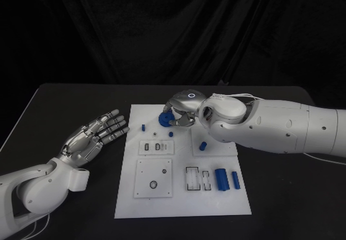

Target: Assemble the parts on the task board

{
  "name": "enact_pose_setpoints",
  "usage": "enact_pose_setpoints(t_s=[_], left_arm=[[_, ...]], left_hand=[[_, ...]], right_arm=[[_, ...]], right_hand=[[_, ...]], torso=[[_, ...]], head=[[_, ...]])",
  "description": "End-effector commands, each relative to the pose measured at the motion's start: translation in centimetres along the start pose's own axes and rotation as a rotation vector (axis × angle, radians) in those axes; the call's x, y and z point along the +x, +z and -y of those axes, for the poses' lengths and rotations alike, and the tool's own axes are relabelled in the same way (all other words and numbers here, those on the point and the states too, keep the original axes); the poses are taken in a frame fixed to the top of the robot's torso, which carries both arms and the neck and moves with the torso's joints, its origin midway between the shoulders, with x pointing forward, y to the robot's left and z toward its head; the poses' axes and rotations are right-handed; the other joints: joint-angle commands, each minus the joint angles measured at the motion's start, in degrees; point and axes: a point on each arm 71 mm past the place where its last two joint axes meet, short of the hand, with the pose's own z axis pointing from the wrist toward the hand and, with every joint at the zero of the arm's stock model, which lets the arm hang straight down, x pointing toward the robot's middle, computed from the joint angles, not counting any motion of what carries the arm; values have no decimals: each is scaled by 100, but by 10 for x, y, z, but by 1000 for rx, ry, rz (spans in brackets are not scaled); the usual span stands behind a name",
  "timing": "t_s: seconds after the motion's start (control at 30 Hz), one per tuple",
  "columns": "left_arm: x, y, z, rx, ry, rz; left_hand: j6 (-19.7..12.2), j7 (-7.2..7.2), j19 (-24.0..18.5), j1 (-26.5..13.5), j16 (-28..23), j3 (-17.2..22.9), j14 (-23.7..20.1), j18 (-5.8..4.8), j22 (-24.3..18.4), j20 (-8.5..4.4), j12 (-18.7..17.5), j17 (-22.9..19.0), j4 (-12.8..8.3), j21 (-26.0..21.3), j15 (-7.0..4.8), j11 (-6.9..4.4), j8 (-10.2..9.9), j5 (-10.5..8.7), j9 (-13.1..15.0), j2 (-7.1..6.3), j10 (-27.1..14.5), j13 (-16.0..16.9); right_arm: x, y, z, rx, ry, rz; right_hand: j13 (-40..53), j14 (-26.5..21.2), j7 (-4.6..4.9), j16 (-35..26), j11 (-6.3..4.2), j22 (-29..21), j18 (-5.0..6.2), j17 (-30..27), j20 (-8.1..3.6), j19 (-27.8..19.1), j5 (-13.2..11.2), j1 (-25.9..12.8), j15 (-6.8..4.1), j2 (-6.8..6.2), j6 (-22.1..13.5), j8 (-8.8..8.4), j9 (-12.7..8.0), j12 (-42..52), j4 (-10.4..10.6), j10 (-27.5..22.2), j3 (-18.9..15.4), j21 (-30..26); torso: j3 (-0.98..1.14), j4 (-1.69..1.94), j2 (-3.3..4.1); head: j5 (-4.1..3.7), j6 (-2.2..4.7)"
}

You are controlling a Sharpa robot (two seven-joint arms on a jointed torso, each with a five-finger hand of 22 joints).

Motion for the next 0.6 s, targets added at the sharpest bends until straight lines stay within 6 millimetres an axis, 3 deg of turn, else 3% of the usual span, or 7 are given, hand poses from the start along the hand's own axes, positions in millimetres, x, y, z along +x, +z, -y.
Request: enact_pose_setpoints(t_s=[0.03,0.23,0.43,0.6], left_arm=[[1,0,8,111,-6,-11],[1,1,8,111,-6,-11],[1,1,8,111,-6,-11],[1,1,8,110,-7,-12]], left_hand=[[33,16,-24,-46,27,41,-12,-64,0,-2,13,-7,-7,-2,17,37,19,13,6,-11,11,5],[30,17,-23,-51,29,48,-11,-64,0,-2,13,-7,-9,-1,18,38,18,13,5,-11,9,5],[30,17,-23,-51,29,48,-11,-64,0,-2,13,-7,-9,-1,18,38,18,13,5,-11,9,5],[30,17,-23,-51,29,48,-11,-64,0,-2,13,-7,-9,-1,18,38,18,13,5,-11,9,5]], right_arm=[[2,0,1,20,-10,-16],[2,1,1,22,-11,-20],[4,1,2,27,-16,-47],[6,0,4,35,-21,-72]], right_hand=[[1508,594,4,15,-52,981,122,1507,-11,-41,54,60,-32,19,-66,-12,-37,16,1,596,49,-48],[1508,594,9,15,-50,964,131,1507,-14,-66,125,64,-33,51,-193,-16,-121,16,-14,596,99,-85],[1508,594,-5,15,-60,957,137,1507,-19,-80,44,70,-39,29,-478,-26,-249,16,-57,596,116,-111],[1508,594,41,15,-34,970,132,1507,-14,-66,-44,26,-27,37,-258,38,-241,16,-46,596,107,-103]], torso=[[0,4,2],[-4,5,2],[-3,6,6],[0,3,4]], head=[[-4,-2],[-4,-12],[-8,-25],[-3,-30]])
